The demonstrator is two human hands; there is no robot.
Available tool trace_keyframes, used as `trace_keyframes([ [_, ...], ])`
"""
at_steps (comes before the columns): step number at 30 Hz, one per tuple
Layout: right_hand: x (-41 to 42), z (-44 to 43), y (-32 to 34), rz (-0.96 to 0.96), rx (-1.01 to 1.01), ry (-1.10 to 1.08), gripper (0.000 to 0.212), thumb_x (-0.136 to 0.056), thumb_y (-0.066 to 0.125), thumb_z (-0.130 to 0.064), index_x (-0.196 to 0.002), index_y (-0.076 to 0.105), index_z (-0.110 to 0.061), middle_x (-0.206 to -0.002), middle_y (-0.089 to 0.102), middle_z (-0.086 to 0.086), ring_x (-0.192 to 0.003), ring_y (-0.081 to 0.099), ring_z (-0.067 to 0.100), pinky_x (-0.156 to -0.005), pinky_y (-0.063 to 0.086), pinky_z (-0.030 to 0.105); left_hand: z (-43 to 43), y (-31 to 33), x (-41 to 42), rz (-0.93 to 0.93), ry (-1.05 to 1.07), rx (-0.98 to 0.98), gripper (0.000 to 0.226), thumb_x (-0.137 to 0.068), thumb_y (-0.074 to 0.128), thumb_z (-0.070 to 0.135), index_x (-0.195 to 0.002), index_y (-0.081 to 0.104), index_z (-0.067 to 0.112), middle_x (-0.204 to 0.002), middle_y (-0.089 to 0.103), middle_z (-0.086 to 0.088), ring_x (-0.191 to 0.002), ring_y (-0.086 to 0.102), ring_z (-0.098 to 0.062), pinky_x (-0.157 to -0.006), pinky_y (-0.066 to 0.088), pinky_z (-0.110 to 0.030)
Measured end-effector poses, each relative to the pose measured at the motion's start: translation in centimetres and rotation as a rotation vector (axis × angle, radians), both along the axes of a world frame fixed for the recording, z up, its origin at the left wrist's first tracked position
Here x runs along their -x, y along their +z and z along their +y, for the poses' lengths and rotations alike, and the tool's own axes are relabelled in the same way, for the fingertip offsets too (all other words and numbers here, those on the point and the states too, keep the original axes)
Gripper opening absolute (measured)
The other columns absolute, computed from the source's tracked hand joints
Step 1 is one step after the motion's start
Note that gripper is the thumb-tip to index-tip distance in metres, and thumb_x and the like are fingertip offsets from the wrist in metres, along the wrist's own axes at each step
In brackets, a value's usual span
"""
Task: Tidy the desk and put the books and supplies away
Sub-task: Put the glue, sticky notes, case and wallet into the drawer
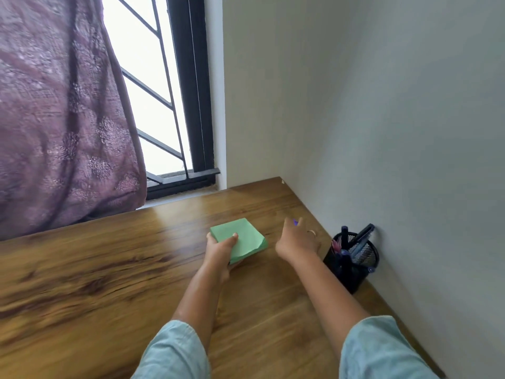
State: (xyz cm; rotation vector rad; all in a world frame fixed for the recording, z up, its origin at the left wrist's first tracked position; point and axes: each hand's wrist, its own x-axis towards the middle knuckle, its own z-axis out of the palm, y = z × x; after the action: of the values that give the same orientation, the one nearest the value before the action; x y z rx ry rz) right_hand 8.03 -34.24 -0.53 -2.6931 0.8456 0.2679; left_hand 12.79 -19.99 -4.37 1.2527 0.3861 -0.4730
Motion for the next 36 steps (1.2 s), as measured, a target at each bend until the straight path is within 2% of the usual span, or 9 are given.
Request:
trace_keyframes([
  [2, 0.9, 0.3, -0.8, 0.046, -0.017, -0.001, 0.059, -0.088, 0.048, -0.006, -0.141, 0.030, -0.020, -0.148, 0.019, 0.012, -0.125, 0.038, 0.038, -0.100, 0.042, 0.047, 0.4, 0.1, 0.9, 0.010, 0.008, -0.044, 0.034, -0.093, 0.058, 0.010, -0.114, 0.034, 0.021, -0.110, 0.055, -0.011, -0.086, 0.060, -0.023, -0.068, 0.054, -0.038],
  [6, 2.7, 1.0, -1.6, 0.004, 0.000, 0.055, 0.056, -0.090, 0.044, -0.004, -0.141, 0.032, -0.025, -0.139, 0.032, 0.012, -0.122, 0.038, 0.033, -0.091, 0.045, 0.040, 1.5, 0.7, 2.9, 0.015, 0.051, -0.194, 0.043, -0.091, 0.063, 0.017, -0.115, 0.027, 0.019, -0.115, 0.051, -0.013, -0.092, 0.057, -0.025, -0.064, 0.053, -0.034],
  [10, 4.2, 2.6, -1.3, -0.089, -0.238, 0.069, 0.056, -0.085, 0.040, -0.002, -0.132, 0.044, -0.031, -0.132, 0.047, 0.010, -0.116, 0.048, 0.031, -0.083, 0.045, 0.034, 4.1, 0.8, 5.6, -0.017, 0.137, -0.214, 0.048, -0.087, 0.067, 0.015, -0.118, 0.031, 0.014, -0.114, 0.053, -0.013, -0.085, 0.057, -0.022, -0.057, 0.050, -0.030],
  [12, 5.1, 3.7, -0.6, -0.157, -0.370, 0.080, 0.054, -0.082, 0.039, -0.001, -0.126, 0.050, -0.032, -0.125, 0.054, 0.007, -0.106, 0.055, 0.027, -0.077, 0.046, 0.031, 5.7, 0.8, 7.2, -0.057, 0.139, -0.190, 0.053, -0.087, 0.067, 0.011, -0.131, 0.037, 0.012, -0.113, 0.058, -0.013, -0.080, 0.059, -0.022, -0.054, 0.048, -0.029],
  [16, 7.3, 6.3, 0.8, -0.268, -0.540, 0.124, 0.049, -0.082, 0.040, -0.005, -0.116, 0.056, -0.035, -0.114, 0.058, 0.007, -0.084, 0.057, 0.023, -0.068, 0.048, 0.032, 9.6, 1.4, 10.6, -0.092, 0.157, -0.122, 0.051, -0.089, 0.061, 0.001, -0.136, 0.043, 0.006, -0.101, 0.062, -0.015, -0.073, 0.061, -0.022, -0.043, 0.053, -0.026],
  [20, 10.2, 9.8, 1.0, -0.298, -0.670, 0.201, 0.046, -0.081, 0.044, -0.002, -0.113, 0.058, -0.033, -0.116, 0.055, 0.005, -0.075, 0.057, 0.017, -0.053, 0.044, 0.023, 13.3, 0.9, 14.5, -0.085, 0.246, -0.150, 0.049, -0.091, 0.058, 0.003, -0.138, 0.044, 0.006, -0.109, 0.060, -0.015, -0.078, 0.060, -0.018, -0.059, 0.053, -0.032],
  [29, 16.0, 18.2, 1.1, -0.261, -0.851, 0.276, 0.042, -0.084, 0.049, -0.001, -0.113, 0.061, -0.028, -0.105, 0.050, 0.000, -0.085, 0.061, 0.023, -0.074, 0.056, 0.037, 22.3, 1.6, 24.1, -0.138, 0.518, -0.237, 0.040, -0.090, 0.061, 0.004, -0.126, 0.045, 0.013, -0.107, 0.060, -0.012, -0.073, 0.057, -0.015, -0.048, 0.045, -0.026],
  [33, 18.6, 23.1, 1.4, -0.253, -0.920, 0.353, 0.043, -0.083, 0.054, 0.001, -0.113, 0.063, -0.028, -0.115, 0.051, -0.001, -0.080, 0.057, 0.014, -0.057, 0.049, 0.024, 27.2, 1.5, 28.3, -0.116, 0.550, -0.226, 0.034, -0.090, 0.062, 0.007, -0.121, 0.050, 0.017, -0.104, 0.065, -0.012, -0.076, 0.061, -0.016, -0.055, 0.044, -0.028],
  [36, 21.1, 27.4, 1.2, -0.244, -0.948, 0.402, 0.043, -0.082, 0.057, 0.001, -0.110, 0.064, -0.030, -0.118, 0.052, -0.002, -0.085, 0.059, 0.017, -0.059, 0.049, 0.023, 31.2, 1.1, 31.6, -0.075, 0.578, -0.198, 0.038, -0.091, 0.061, 0.008, -0.126, 0.049, 0.017, -0.105, 0.066, -0.012, -0.092, 0.064, -0.022, -0.062, 0.051, -0.032],
])
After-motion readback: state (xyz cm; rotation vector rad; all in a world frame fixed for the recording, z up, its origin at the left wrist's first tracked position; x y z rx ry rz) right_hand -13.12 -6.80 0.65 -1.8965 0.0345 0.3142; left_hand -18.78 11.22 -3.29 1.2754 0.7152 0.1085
